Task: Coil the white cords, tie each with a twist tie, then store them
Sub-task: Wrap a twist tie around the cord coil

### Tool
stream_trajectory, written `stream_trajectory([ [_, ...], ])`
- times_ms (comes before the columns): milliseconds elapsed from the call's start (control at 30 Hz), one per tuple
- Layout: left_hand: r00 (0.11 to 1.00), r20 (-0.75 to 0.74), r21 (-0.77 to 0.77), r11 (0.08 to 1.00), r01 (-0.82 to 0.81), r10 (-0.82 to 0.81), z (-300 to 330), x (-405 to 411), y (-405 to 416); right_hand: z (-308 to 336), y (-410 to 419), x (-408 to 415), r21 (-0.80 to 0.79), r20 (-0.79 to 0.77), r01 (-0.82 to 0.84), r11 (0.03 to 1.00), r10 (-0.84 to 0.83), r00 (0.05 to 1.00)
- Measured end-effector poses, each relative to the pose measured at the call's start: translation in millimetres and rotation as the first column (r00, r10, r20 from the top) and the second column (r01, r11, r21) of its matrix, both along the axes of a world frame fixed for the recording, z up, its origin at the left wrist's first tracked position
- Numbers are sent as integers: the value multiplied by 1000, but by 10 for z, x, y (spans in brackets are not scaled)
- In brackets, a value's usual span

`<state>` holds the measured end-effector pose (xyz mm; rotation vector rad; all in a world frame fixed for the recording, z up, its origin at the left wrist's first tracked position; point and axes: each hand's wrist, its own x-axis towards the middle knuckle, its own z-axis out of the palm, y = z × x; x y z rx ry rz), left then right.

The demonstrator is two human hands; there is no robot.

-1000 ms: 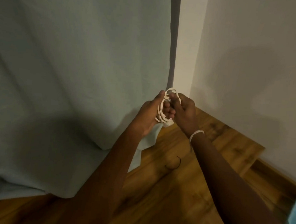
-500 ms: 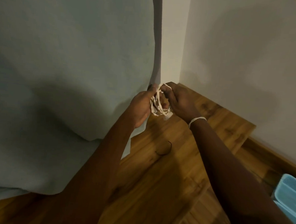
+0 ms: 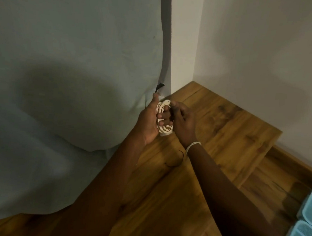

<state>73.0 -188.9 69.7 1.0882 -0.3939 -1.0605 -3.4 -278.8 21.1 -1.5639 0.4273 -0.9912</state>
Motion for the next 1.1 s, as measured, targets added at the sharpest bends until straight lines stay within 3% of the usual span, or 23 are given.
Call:
stream_trajectory([
  [100, 993, 73, 169, 980, -108, 97, -84, 14, -47, -153, 2, -8, 11, -67, -34, 999, 34, 997],
  [167, 975, 157, 300, 933, -198, 156, -100, 17, -63, -314, -58, -49, 165, -174, -89, 982, 118, 978],
  [233, 961, 203, 379, 891, -251, 185, -111, 40, -53, -547, -113, -130, 333, -320, -1, 943, 114, 941],
  [267, 961, 203, 398, 881, -256, 187, -120, 63, -42, -700, -166, -193, 278, -439, 90, 956, 43, 898],
  [300, 964, 188, 402, 880, -252, 189, -120, 74, -29, -859, -222, -276, 134, -580, 151, 979, -46, 813],
  [367, 966, 161, 396, 883, -251, 202, -114, 102, -13, -1178, -304, -427, -137, -812, 88, 987, -163, 560],
  [400, 965, 161, 395, 882, -257, 209, -122, 113, -19, -1296, -296, -486, -165, -881, 18, 986, -156, 447],
  [467, 959, 182, 397, 877, -272, 215, -154, 129, -35, -1444, -231, -538, -150, -929, -25, 988, -133, 347],
  [700, 960, 186, 342, 903, -262, 208, -188, 71, -92, -1573, -55, -473, -179, -919, -60, 982, -145, 367],
  [733, 960, 186, 342, 902, -265, 211, -186, 72, -90, -1533, -48, -480, -143, -897, -23, 989, -120, 426],
  [800, 956, 189, 351, 893, -280, 225, -162, 120, -90, -1294, -24, -467, 89, -741, 134, 987, -24, 671],
  [833, 954, 182, 358, 888, -289, 238, -154, 145, -93, -1096, -5, -466, 278, -595, 186, 943, 17, 803],
  [900, 951, 167, 395, 866, -307, 261, -131, 180, -95, -629, 23, -480, 542, -320, 123, 832, 68, 945],
  [967, 938, 212, 397, 853, -339, 275, -103, 159, -103, -198, 68, -484, 584, -205, 15, 811, 130, 970],
  [1100, 869, 408, 291, 863, -413, 279, 6, -32, -80, 254, 227, -416, 505, -241, 3, 863, 138, 961],
])
